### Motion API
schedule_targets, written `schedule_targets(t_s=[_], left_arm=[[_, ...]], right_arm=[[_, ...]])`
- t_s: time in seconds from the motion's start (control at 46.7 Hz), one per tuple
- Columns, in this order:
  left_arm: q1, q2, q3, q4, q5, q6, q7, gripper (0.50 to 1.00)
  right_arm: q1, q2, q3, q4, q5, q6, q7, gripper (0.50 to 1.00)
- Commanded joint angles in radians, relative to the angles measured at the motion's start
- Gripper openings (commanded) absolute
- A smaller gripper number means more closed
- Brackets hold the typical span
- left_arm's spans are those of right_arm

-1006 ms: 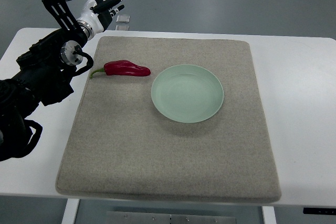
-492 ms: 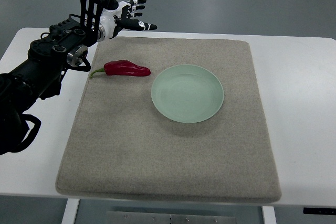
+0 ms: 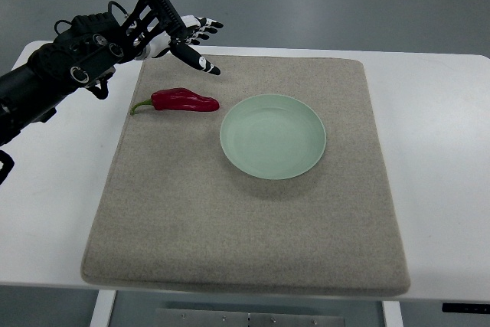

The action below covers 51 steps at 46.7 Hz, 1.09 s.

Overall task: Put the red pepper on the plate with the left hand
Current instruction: 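Move the open left hand over the red pepper and lower it, then close the left hand fingers around the red pepper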

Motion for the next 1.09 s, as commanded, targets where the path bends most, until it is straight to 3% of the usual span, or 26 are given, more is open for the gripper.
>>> schedule_targets(t_s=[0.0,0.3,0.578,0.663,1.07], left_arm=[[-0.010,0.008,0.041,-0.010,0.073,0.000,-0.005,0.990],[-0.025,0.035,0.043,-0.015,0.291,-0.004,-0.055,0.990],[-0.051,0.063,0.081,-0.123,0.306,-0.050,-0.061,0.992],[-0.060,0.077,0.087,-0.131,0.306,-0.089,-0.061,0.992],[-0.060,0.085,0.100,-0.127,0.308,-0.089,-0.061,0.990]], right_arm=[[0.000,0.000,0.000,0.000,0.000,0.000,0.000,0.932],[0.000,0.000,0.002,0.000,0.000,0.000,0.000,0.932],[0.000,0.000,0.000,0.000,0.000,0.000,0.000,0.932],[0.000,0.000,0.000,0.000,0.000,0.000,0.000,0.932],[0.000,0.000,0.000,0.000,0.000,0.000,0.000,0.932]])
